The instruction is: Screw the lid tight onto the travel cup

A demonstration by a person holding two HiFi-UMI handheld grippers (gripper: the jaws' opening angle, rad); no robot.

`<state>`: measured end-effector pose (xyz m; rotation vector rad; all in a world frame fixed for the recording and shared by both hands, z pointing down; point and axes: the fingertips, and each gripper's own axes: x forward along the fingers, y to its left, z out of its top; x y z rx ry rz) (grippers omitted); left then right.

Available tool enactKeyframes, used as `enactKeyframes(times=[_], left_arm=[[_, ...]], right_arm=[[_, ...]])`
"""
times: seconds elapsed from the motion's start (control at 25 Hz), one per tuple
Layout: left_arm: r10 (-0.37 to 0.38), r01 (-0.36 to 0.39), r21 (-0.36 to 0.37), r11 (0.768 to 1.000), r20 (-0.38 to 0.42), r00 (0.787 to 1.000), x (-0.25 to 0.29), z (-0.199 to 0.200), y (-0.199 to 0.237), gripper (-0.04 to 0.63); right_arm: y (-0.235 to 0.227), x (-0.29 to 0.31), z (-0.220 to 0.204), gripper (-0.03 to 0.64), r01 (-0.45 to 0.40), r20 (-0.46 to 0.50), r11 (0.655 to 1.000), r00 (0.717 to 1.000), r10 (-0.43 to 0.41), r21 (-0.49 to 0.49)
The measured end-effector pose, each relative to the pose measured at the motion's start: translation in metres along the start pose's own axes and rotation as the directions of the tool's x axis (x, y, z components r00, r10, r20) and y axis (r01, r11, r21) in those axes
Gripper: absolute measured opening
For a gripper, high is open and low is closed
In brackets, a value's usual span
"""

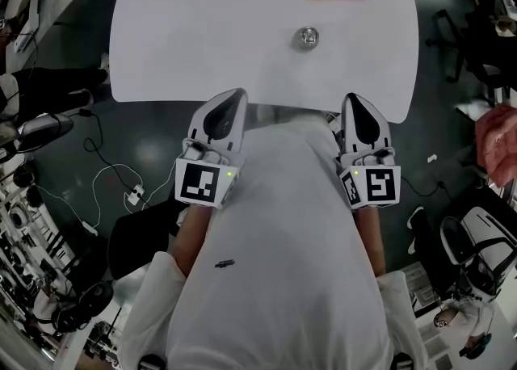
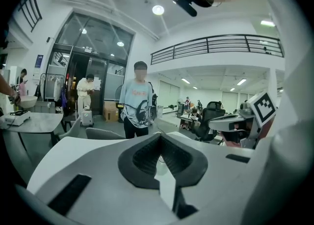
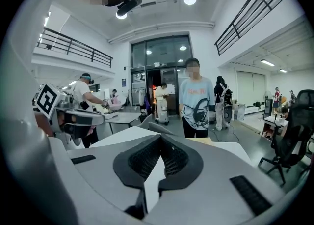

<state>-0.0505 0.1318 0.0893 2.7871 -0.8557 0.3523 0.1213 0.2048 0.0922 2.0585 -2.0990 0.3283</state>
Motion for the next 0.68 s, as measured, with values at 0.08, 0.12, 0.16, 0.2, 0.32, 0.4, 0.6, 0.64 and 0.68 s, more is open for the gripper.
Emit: enactKeyframes(times=[0.08,0.12,0.16,0.2,0.32,0.4,0.6,0.64,0.68], left_arm=[[-0.002,0.002,0.001,1.0,0.001,1.0,-0.0032,0.0021,0.0015,0.003],[-0.004,0.004,0.002,1.0,0.001,1.0,-0.0033,0.003,0.0021,0.003],[-0.006,0.006,0.004,1.0,0.002,1.0,-0.0029,0.0036,0.0025,0.003],[-0.008,0.008,0.005,1.0,0.003,1.0,-0.0027,0.004,0.0027,0.003],[-0.01,0.01,0.006,1.0,0.008,1.0,-0.0029,0.0047,0.0011,0.003],[-0.013,0.013,0.011,1.0,0.009,1.0,-0.0024,0.005,0.0002,0.003],[-0.016,0.016,0.014,1.0,0.007,1.0,-0.0014,0.0057,0.0012,0.003],[-0.017,0.016,0.015,1.0,0.008,1.0,-0.0014,0.0062,0.0012,0.003],[-0.017,0.016,0.016,1.0,0.009,1.0,-0.0013,0.0067,0.0011,0.003]], right_arm=[[0.0023,0.0,0.002,0.0,0.006,0.001,1.0,1.0,-0.006,0.001],[0.0028,0.0006,0.003,0.0,0.008,0.002,1.0,1.0,-0.008,0.001],[0.0032,0.0013,0.0035,0.0,0.008,0.002,1.0,1.0,-0.008,0.002],[0.0038,0.0017,0.0035,0.0,0.007,0.001,1.0,1.0,-0.007,0.003],[0.0042,0.0007,0.0028,0.0,0.009,0.002,1.0,1.0,-0.009,0.001],[0.0031,0.0005,0.0032,0.0,0.013,0.003,1.0,1.0,-0.013,0.0],[0.0036,0.0028,0.0054,0.0,0.017,0.003,1.0,1.0,-0.017,-0.003],[0.0038,0.0033,0.0059,0.0,0.018,0.004,1.0,1.0,-0.018,-0.003],[0.0039,0.0037,0.0064,0.0,0.018,0.005,1.0,1.0,-0.018,-0.004]])
